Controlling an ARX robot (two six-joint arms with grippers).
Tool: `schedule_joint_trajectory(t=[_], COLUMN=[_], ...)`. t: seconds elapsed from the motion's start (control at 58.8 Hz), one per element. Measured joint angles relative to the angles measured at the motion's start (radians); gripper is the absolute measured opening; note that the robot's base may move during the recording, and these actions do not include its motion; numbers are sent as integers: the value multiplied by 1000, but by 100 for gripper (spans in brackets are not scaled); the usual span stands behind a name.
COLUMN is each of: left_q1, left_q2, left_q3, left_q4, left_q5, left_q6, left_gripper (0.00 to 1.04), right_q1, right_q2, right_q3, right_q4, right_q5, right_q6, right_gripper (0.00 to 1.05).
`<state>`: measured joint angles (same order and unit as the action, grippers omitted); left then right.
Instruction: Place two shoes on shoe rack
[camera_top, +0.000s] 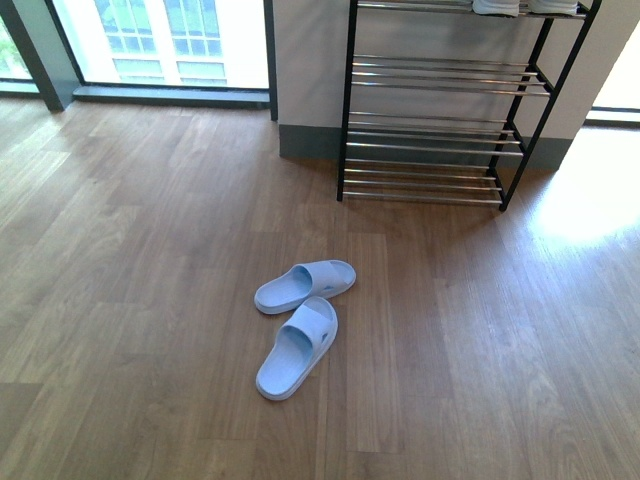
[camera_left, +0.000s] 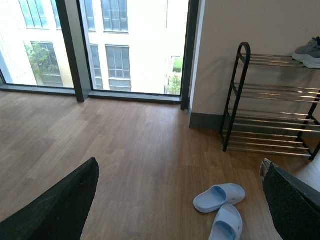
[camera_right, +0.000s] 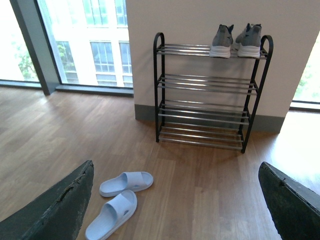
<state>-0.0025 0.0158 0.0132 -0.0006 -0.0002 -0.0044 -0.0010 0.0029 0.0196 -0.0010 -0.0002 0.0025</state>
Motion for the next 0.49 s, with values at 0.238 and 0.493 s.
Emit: schedule_joint_trajectory(t=[0.238, 0.493], left_q1=[0, 0], left_q2=[0, 0], left_q3=[0, 0], left_q4=[0, 0], left_q5=[0, 0], left_q6=[0, 0], left_gripper=[95, 95], right_q1=[0, 0], right_q2=[0, 0], right_q3=[0, 0], right_q4=[0, 0], right_q5=[0, 0], right_q6=[0, 0], right_gripper=[96, 96])
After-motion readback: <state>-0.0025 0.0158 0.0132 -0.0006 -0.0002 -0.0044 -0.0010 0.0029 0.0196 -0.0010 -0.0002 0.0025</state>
